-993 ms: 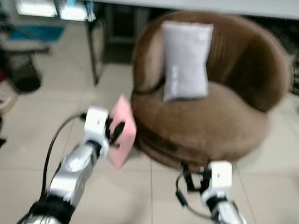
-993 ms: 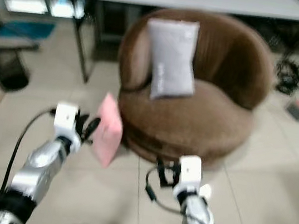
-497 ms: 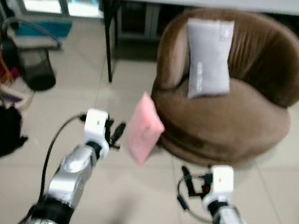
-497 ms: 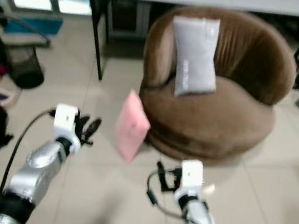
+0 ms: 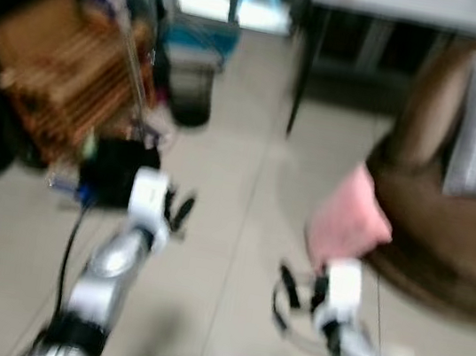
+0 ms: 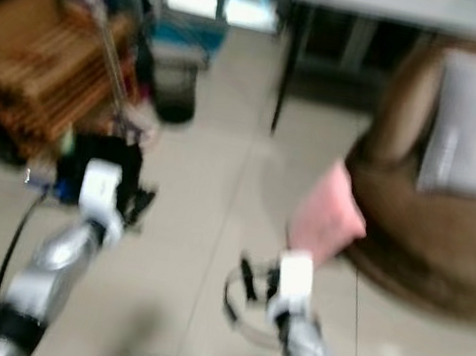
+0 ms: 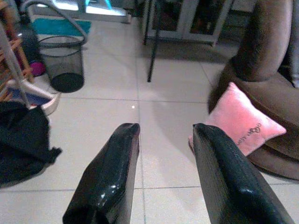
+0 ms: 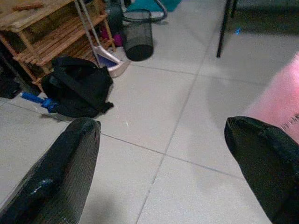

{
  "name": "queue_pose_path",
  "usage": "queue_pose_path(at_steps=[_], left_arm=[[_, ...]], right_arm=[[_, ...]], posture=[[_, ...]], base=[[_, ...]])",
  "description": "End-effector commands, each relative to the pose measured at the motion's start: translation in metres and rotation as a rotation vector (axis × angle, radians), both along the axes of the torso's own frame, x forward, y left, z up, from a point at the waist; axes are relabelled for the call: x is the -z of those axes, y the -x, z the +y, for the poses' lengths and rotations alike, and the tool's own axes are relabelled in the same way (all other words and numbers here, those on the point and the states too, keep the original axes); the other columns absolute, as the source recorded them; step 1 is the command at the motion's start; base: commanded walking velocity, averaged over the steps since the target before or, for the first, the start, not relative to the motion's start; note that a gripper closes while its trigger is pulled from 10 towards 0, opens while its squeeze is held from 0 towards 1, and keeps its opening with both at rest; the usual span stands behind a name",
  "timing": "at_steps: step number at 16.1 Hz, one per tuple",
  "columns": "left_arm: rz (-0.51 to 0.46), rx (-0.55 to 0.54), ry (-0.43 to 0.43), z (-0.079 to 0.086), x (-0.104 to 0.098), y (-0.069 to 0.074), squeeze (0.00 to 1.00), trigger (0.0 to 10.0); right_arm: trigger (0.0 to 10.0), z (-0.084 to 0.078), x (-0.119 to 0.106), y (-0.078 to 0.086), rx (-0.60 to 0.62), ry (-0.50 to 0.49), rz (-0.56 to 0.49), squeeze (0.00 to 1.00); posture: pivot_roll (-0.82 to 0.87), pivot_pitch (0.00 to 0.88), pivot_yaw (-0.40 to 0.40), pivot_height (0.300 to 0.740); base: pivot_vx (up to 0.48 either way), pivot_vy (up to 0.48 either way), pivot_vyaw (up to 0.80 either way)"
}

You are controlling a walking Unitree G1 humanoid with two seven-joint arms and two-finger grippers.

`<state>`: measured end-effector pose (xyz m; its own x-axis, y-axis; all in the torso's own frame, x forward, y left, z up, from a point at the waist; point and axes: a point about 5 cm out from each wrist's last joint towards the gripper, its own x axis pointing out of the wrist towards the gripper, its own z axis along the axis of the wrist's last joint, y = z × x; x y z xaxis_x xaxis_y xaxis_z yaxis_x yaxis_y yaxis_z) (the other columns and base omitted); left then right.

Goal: Move the pillow to the sofa from floor

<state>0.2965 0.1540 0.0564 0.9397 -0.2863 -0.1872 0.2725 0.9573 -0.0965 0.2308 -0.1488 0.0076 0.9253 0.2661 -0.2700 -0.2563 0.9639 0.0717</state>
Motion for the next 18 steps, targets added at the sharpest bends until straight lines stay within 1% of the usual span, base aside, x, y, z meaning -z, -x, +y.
queue_pose_path(at_steps=[1, 2, 4, 6, 8, 11, 13, 18], left_arm=[[-0.001, 0.015, -0.014, -0.0014, -0.0012, -0.0012, 0.00, 10.0], [0.001, 0.016, -0.012, -0.0018, -0.0007, -0.0006, 0.00, 10.0], [0.013, 0.007, 0.002, -0.0024, 0.0010, 0.0008, 0.00, 10.0], [0.015, 0.006, 0.001, -0.0024, 0.0018, 0.0013, 0.00, 10.0], [0.018, 0.010, 0.002, -0.0032, 0.0028, 0.0029, 0.00, 10.0], [0.010, 0.028, -0.029, -0.0047, 0.0036, 0.0042, 0.00, 10.0], [0.000, 0.060, -0.071, -0.0054, 0.0029, 0.0030, 0.00, 10.0], [-0.006, 0.095, -0.058, -0.0069, 0.0016, 0.0027, 0.00, 10.0]], right_arm=[[10.0, -0.0018, 0.0008, 0.0004, 0.035, 0.027, 0.013, 0.00], [10.0, -0.0026, -0.0004, -0.0002, 0.046, 0.040, -0.001, 0.00], [10.0, -0.0047, -0.0009, -0.0004, 0.050, 0.015, 0.006, 0.00], [10.0, -0.0055, -0.0012, 0.0010, 0.042, 0.035, 0.008, 0.00], [10.0, -0.0059, -0.0009, 0.0031, 0.048, 0.030, 0.014, 0.00], [10.0, -0.0072, -0.0012, 0.0040, 0.051, 0.032, 0.014, 0.00], [10.0, -0.0075, -0.0007, 0.0051, 0.050, 0.023, 0.020, 0.00], [10.0, -0.0056, 0.0003, 0.0080, 0.053, 0.001, 0.018, 0.00]], posture=[[-0.09, 0.052, 0.030, 0.740], [-0.09, 0.055, 0.030, 0.740], [-0.09, 0.059, 0.028, 0.740], [-0.09, 0.066, 0.024, 0.740], [-0.09, 0.070, 0.021, 0.740], [-0.09, 0.074, 0.017, 0.740], [-0.10, 0.080, 0.015, 0.740], [-0.10, 0.084, 0.018, 0.740]], base=[[0.000, 0.000, 0.00], [0.000, 0.000, 0.00], [0.000, 0.000, -0.69], [0.000, 0.000, -0.80], [0.000, 0.000, -0.80], [0.000, 0.000, -0.80], [0.000, 0.000, -0.80], [0.000, 0.000, -0.78]])
